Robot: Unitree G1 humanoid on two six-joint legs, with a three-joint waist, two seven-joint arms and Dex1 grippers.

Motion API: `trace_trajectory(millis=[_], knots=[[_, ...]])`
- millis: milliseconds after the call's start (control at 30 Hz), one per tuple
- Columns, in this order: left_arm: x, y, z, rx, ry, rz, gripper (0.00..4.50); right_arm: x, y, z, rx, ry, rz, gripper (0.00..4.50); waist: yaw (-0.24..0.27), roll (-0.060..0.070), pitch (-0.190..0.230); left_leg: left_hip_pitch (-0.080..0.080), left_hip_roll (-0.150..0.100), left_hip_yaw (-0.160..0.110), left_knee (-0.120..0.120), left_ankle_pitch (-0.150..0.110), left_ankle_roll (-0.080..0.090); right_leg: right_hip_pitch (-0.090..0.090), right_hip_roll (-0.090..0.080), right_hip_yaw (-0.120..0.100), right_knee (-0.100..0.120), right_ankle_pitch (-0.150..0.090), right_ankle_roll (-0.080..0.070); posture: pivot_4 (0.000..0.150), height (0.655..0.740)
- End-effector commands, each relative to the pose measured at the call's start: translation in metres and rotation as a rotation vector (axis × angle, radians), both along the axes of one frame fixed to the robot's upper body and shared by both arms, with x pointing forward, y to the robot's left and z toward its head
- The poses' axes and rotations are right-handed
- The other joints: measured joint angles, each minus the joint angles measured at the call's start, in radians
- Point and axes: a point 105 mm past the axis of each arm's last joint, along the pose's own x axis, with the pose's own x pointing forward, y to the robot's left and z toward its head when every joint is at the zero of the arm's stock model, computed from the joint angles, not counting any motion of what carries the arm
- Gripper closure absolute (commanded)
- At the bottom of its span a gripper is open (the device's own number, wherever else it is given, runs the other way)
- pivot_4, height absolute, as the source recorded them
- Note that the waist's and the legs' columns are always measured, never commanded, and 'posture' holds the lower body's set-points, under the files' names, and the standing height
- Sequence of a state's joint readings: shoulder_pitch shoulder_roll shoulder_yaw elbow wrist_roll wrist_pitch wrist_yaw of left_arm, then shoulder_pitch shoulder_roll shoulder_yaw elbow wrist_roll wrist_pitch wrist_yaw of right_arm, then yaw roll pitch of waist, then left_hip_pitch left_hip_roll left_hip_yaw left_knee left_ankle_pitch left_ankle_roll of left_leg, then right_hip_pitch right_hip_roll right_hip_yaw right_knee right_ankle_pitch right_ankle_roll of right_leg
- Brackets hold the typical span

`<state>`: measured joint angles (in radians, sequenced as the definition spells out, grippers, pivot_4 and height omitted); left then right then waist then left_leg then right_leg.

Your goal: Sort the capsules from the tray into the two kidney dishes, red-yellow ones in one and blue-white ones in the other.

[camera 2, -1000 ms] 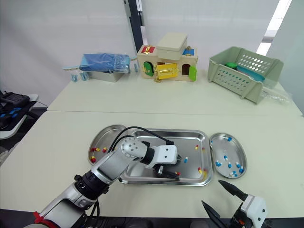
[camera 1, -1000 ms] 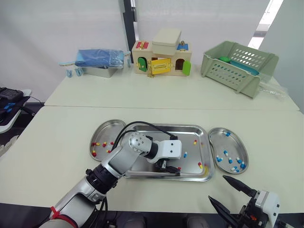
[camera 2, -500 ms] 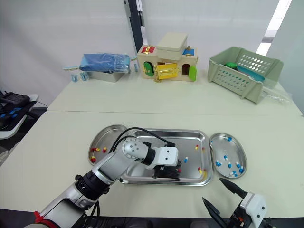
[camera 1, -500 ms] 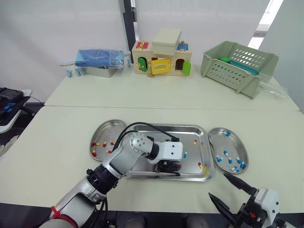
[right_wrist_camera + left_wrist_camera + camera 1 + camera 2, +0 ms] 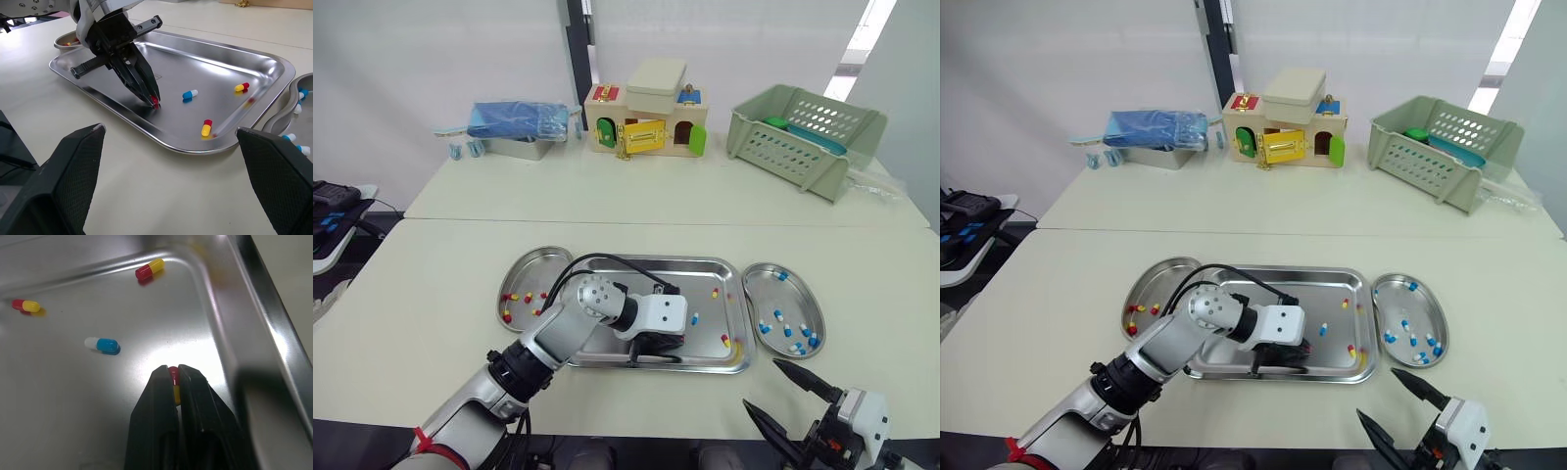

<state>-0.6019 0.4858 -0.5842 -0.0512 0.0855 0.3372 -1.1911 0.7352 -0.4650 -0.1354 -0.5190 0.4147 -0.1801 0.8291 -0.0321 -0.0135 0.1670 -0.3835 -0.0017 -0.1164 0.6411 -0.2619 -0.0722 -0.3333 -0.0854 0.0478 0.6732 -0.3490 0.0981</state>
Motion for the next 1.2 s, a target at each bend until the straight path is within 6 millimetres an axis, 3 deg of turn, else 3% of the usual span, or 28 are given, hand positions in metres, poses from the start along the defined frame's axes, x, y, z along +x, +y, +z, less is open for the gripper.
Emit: trace_trajectory(millis=[33, 367, 767, 900, 1200], knots=[[0.002, 0.006, 0.012, -0.017, -0.018, 0.011, 4.47, 0.001, 0.001, 0.010, -0.007, -0.042, 0.026, 0.00, 0.000, 0.000, 0.000, 0.000, 0.000, 0.000, 0.000, 0.000, 0.000, 0.000, 0.000, 0.000, 0.000, 0.000, 0.000, 0.150, 0.7400], [0.005, 0.050, 0.039, -0.021, -0.014, 0.158, 4.47, 0.007, 0.006, 0.021, -0.001, -0.065, 0.095, 0.00, 0.000, 0.000, 0.000, -0.001, 0.000, -0.001, 0.000, 0.000, 0.000, 0.000, 0.000, 0.000, 0.000, 0.000, 0.000, 0.150, 0.7400], [0.007, 0.109, 0.062, -0.003, -0.056, 0.390, 4.47, 0.011, 0.006, 0.016, -0.027, -0.065, 0.211, 0.00, 0.000, 0.000, 0.000, -0.001, 0.000, -0.001, 0.000, 0.000, 0.000, 0.000, 0.000, -0.001, 0.001, -0.001, 0.000, 0.150, 0.7400], [0.016, 0.153, 0.069, -0.010, -0.067, 0.591, 4.47, 0.012, 0.007, 0.013, -0.032, -0.072, 0.251, 0.00, -0.006, 0.000, 0.001, 0.000, 0.001, -0.001, 0.000, 0.000, 0.000, -0.001, 0.000, 0.000, 0.001, -0.001, -0.001, 0.150, 0.7400], [0.032, 0.217, 0.075, -0.023, -0.101, 0.872, 4.47, 0.012, 0.006, 0.001, -0.038, -0.067, 0.304, 0.00, -0.001, 0.000, 0.001, 0.000, 0.000, -0.002, 0.000, 0.000, 0.000, -0.001, 0.000, -0.001, 0.003, -0.002, -0.002, 0.150, 0.7400]])
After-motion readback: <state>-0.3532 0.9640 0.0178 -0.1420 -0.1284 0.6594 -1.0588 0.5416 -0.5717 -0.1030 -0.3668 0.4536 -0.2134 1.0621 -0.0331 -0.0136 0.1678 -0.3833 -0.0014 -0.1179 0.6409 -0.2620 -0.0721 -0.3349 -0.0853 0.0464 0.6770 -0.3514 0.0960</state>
